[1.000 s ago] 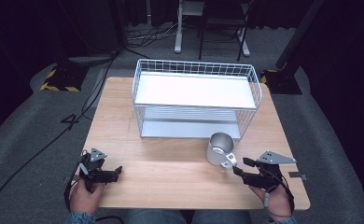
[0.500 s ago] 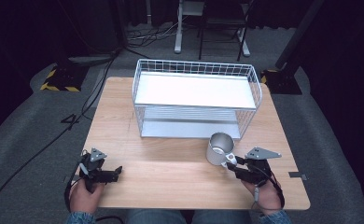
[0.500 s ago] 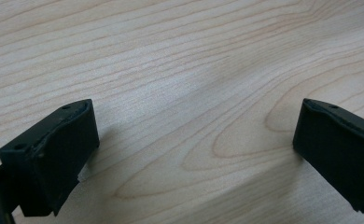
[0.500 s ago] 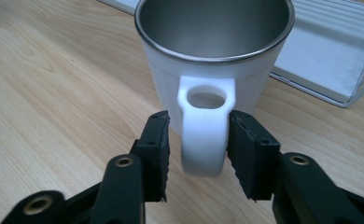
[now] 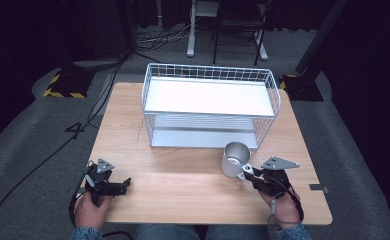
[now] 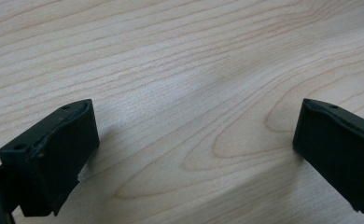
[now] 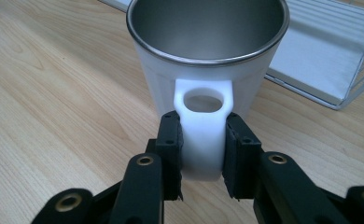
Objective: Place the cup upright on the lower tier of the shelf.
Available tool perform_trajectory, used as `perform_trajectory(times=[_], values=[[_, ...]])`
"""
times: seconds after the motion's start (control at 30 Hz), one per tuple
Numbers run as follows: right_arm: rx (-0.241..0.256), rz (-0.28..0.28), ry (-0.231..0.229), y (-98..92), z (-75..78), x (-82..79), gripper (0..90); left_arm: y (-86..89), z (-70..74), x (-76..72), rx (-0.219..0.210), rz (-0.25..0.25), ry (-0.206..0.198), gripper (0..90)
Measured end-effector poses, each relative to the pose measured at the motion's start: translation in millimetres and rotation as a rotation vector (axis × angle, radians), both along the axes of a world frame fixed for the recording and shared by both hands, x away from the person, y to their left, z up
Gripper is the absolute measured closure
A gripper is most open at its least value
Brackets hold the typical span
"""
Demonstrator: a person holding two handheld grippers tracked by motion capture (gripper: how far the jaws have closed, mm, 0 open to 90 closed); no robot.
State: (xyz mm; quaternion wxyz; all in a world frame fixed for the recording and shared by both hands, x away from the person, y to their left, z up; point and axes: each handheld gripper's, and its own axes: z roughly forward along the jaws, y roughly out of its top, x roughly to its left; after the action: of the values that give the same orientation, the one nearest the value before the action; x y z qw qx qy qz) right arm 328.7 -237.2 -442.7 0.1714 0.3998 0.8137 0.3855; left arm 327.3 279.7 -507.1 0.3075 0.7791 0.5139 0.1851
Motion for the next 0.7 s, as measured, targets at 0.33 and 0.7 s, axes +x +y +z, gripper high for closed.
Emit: perform_trajectory(times=[0.33, 0.7], values=[[-0.005, 0.004, -0.067, 5.1, 8.1, -5.4, 71.4, 0.0, 0.0, 0.0, 0.000, 0.000, 0.000, 0.5], [0.050, -0.005, -0.100, 4.6, 22.3, 1.0, 71.5, 0.0, 0.0, 0.0, 0.000, 0.000, 0.000, 0.5]])
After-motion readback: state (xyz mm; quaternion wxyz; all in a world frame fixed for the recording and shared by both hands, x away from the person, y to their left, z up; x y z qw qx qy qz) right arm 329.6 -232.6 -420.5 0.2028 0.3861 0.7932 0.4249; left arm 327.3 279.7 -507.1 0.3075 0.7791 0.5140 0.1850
